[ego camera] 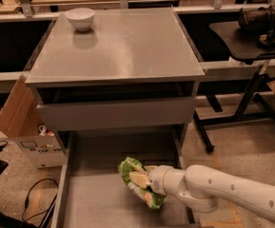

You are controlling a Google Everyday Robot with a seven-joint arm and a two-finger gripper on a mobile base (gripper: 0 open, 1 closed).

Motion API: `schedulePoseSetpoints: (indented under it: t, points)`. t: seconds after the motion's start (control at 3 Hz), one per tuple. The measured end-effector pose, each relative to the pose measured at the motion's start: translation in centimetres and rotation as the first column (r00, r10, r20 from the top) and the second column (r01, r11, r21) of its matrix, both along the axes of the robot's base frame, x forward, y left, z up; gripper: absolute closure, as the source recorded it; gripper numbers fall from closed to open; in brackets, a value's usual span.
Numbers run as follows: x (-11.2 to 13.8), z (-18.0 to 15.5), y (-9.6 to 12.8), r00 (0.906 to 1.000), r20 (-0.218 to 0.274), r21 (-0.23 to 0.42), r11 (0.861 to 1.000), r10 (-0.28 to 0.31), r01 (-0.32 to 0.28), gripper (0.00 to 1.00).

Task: Place green rice chip bag into middle drawer

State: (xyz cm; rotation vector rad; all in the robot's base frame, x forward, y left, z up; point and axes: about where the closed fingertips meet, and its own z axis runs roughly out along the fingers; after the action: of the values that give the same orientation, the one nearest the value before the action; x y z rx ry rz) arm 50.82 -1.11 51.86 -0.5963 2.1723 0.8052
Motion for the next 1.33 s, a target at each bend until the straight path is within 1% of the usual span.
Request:
schedulePoseSetpoints:
  t: [0.67, 1.0, 1.33]
  points:
    - [-0.05, 0.00, 0.29, 1.0000, -0.001, 0.002, 1.000, 0.005, -0.005, 0.13]
    - [-0.07, -0.01, 0.41, 1.0000, -0.001, 0.003, 1.000, 0.007, -0.007, 0.00]
    - [-0.06, 0.24, 0.44, 0.9999, -0.001, 0.001, 1.000, 0.013, -0.013, 0.00]
